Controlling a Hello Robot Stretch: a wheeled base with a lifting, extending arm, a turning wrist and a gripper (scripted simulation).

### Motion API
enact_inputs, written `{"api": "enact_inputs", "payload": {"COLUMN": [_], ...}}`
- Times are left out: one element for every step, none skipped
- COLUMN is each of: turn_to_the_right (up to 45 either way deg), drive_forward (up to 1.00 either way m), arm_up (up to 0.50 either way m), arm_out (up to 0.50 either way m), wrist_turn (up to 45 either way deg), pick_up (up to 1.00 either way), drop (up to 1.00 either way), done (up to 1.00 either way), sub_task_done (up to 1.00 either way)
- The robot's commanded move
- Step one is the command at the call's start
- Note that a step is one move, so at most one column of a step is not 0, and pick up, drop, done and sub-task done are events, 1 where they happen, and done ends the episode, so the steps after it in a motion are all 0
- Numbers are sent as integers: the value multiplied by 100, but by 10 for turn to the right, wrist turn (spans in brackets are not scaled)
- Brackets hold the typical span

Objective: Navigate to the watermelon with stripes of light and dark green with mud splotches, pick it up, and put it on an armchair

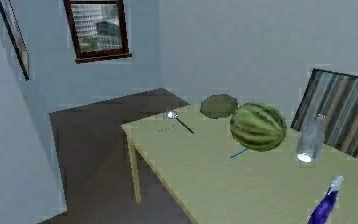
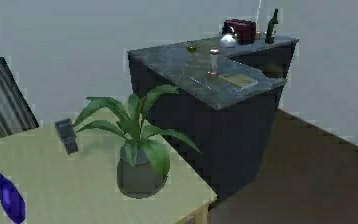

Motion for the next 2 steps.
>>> {"api": "enact_inputs", "payload": {"turn_to_the_right": [0,-450], "drive_forward": [15,0], "arm_up": [0,0], "arm_out": [0,0], "wrist_turn": [0,0], "pick_up": [0,0], "drop": [0,0], "done": [0,0], "sub_task_done": [0,0]}}
